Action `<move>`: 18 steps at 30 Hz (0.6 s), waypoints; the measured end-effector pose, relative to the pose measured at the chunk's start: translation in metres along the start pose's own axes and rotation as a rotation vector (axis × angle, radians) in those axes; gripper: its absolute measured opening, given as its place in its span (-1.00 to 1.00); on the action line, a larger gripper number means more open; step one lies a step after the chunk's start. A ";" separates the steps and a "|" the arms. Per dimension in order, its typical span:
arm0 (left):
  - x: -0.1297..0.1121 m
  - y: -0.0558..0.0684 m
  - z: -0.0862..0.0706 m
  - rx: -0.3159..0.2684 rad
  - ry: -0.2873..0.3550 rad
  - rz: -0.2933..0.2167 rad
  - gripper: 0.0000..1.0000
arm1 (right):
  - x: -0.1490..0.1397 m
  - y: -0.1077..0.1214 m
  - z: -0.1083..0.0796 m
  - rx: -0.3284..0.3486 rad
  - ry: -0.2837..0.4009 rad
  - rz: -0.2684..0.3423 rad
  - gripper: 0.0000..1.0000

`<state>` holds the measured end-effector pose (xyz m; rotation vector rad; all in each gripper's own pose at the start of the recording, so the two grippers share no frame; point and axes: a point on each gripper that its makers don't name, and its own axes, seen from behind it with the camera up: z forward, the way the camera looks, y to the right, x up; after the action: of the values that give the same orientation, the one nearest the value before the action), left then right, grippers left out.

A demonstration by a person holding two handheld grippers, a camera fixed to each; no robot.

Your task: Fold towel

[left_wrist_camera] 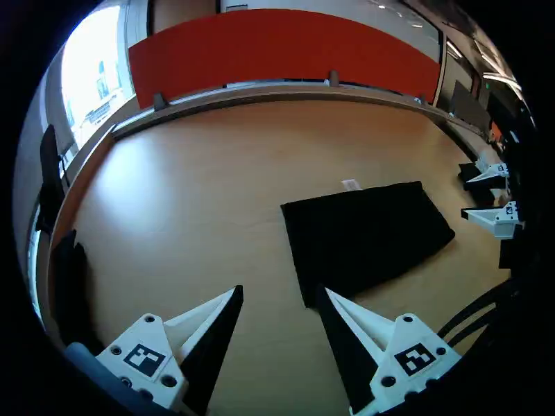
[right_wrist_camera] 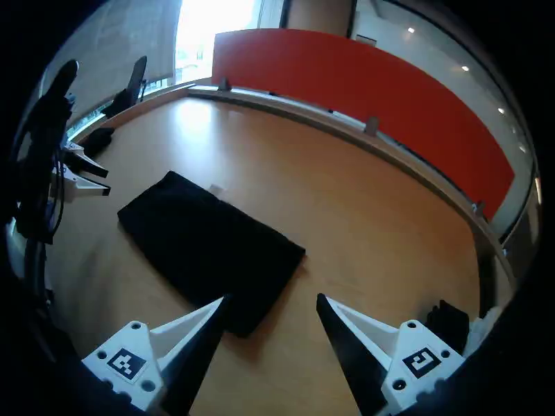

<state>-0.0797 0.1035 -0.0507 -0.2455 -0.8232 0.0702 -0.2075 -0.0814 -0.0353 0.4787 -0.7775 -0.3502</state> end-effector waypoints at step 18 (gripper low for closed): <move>-0.016 -0.012 -0.023 0.024 0.000 -0.082 0.52 | -0.008 -0.012 0.010 0.052 -0.023 -0.042 0.87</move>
<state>-0.0747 0.0846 -0.0743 -0.1891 -0.8311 0.0025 -0.2218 -0.0910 -0.0399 0.5410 -0.8015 -0.3761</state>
